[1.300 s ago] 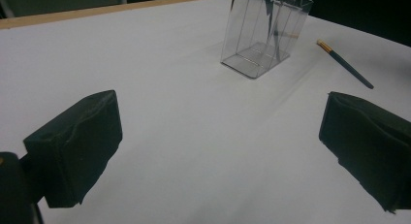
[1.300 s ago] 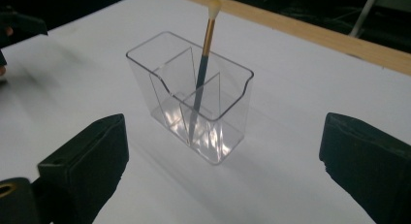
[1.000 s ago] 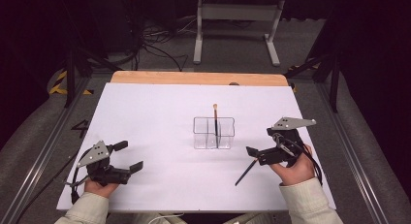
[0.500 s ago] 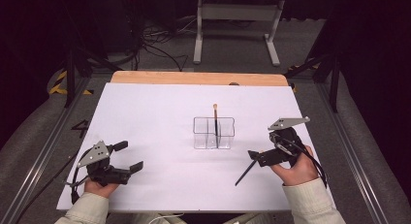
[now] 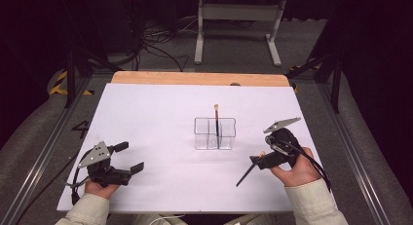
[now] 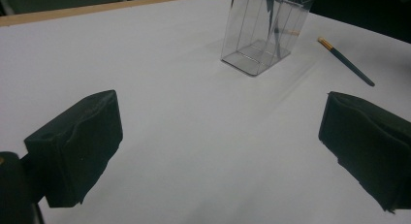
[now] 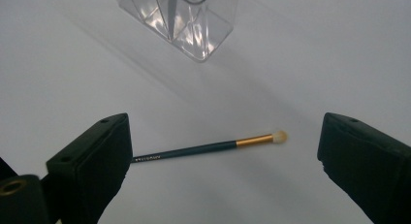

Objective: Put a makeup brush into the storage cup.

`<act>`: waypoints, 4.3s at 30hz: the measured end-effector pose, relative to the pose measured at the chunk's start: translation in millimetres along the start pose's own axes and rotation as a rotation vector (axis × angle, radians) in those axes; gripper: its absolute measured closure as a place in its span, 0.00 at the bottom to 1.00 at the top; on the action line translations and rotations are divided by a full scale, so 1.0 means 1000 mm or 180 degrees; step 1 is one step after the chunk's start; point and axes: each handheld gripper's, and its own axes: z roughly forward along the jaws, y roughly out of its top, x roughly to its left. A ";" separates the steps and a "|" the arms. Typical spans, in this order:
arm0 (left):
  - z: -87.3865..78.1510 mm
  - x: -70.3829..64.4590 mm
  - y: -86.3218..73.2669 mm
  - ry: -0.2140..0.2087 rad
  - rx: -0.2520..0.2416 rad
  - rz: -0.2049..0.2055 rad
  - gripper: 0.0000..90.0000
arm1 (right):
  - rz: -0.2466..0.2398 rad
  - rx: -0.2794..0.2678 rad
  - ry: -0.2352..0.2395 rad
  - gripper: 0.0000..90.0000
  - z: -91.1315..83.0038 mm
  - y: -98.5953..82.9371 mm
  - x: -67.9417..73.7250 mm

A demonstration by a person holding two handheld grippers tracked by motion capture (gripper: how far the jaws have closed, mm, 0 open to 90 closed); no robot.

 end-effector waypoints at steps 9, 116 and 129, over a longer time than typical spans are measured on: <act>0.000 -0.001 0.000 0.0012 0.0000 -0.0013 0.03 | 0.0008 0.0282 -0.0042 0.02 0.011 0.000 0.000; 0.001 -0.002 0.000 -0.0008 0.0021 -0.0001 0.03 | 0.0341 0.1269 -0.0259 0.00 0.103 -0.001 0.005; 0.000 -0.002 0.000 0.0004 0.0024 0.0006 0.03 | 0.0360 0.1277 -0.0238 0.05 0.101 -0.002 0.007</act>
